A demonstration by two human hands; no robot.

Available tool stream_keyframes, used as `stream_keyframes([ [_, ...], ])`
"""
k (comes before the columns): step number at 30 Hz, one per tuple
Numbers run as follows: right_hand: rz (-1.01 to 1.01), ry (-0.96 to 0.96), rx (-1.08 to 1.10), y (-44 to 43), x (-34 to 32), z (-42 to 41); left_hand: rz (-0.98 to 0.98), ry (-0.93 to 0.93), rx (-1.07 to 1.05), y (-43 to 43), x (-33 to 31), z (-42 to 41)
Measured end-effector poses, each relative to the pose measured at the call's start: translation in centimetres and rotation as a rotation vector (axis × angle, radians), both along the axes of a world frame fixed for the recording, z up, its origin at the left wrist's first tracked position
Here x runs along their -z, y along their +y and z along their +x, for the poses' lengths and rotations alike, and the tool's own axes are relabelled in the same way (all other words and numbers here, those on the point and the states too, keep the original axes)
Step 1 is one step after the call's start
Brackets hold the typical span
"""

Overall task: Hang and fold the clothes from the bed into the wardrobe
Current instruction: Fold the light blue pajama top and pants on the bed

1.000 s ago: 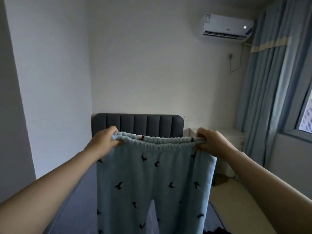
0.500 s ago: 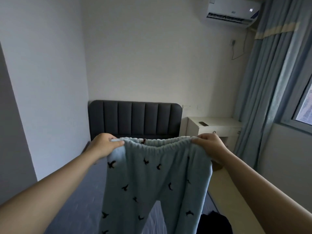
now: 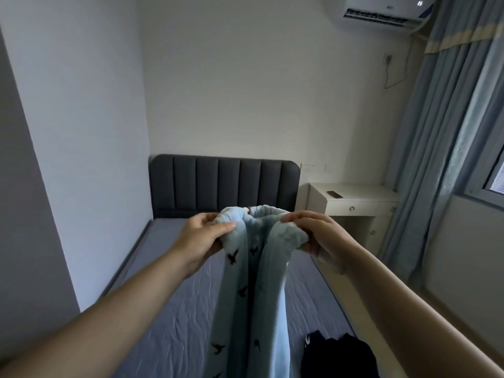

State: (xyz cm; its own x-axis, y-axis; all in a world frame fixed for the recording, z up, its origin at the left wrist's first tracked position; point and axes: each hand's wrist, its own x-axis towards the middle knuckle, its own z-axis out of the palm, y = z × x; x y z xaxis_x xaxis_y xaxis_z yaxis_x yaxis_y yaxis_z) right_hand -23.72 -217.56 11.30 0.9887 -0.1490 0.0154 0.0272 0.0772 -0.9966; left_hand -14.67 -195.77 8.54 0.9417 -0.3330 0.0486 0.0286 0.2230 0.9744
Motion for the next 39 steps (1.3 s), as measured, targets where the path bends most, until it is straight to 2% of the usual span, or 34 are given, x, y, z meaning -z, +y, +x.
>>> stream_keyframes([
  [2, 0.027, -0.016, -0.104, 0.2, 0.3, -0.6, -0.030, -0.001, 0.048, 0.0, -0.1, -0.7],
  [3, -0.022, -0.037, -0.143, 0.5, 0.6, -0.8, -0.041, 0.000, 0.056, 0.0, -0.1, -1.0],
  [5, -0.247, -0.128, -0.130, 1.5, 1.4, -1.2, -0.046, 0.017, 0.056, 0.1, -0.1, -1.5],
  [10, -0.987, -0.480, 0.257, 3.2, 2.8, -1.1, -0.031, 0.027, 0.100, 0.1, 0.9, -2.4],
  [12, -1.128, -0.509, 0.272, 3.4, 2.9, -0.8, -0.006, 0.008, 0.126, 0.3, 1.0, -2.7],
  [15, -0.994, -0.491, 0.154, 3.5, 3.5, -0.7, 0.015, -0.019, 0.167, 0.5, 1.0, -3.0],
  [18, -0.920, -0.498, 0.160, 3.7, 4.1, -0.7, 0.051, -0.081, 0.164, 0.5, 0.8, -3.4],
  [22, -0.911, -0.527, 0.184, 4.4, 4.6, -0.3, 0.164, -0.194, 0.128, 1.0, 0.7, -3.8],
  [26, -0.924, -0.533, 0.201, 4.8, 5.2, 0.2, 0.093, -0.147, 0.243, 2.0, 1.2, -4.2],
  [27, -0.916, -0.536, 0.206, 5.0, 5.2, 0.2, 0.104, -0.195, 0.267, 2.2, 1.3, -4.3],
  [30, -0.885, -0.552, 0.183, 5.6, 5.3, 0.2, 0.201, -0.391, 0.146, 2.0, 1.6, -4.2],
  [32, -0.908, -0.556, 0.123, 5.4, 5.0, 0.0, 0.196, -0.432, 0.062, 2.0, 1.7, -4.0],
  [34, -1.004, -0.470, -0.017, 4.4, 4.6, -0.5, 0.220, -0.465, 0.005, 2.5, 1.7, -3.5],
  [36, -1.113, -0.292, -0.169, 3.1, 4.3, -1.3, 0.242, -0.484, -0.051, 3.4, 1.7, -2.9],
  [39, -1.248, -0.129, -0.282, 2.2, 3.9, -2.4, 0.336, -0.557, -0.019, 4.3, 1.4, -2.3],
])
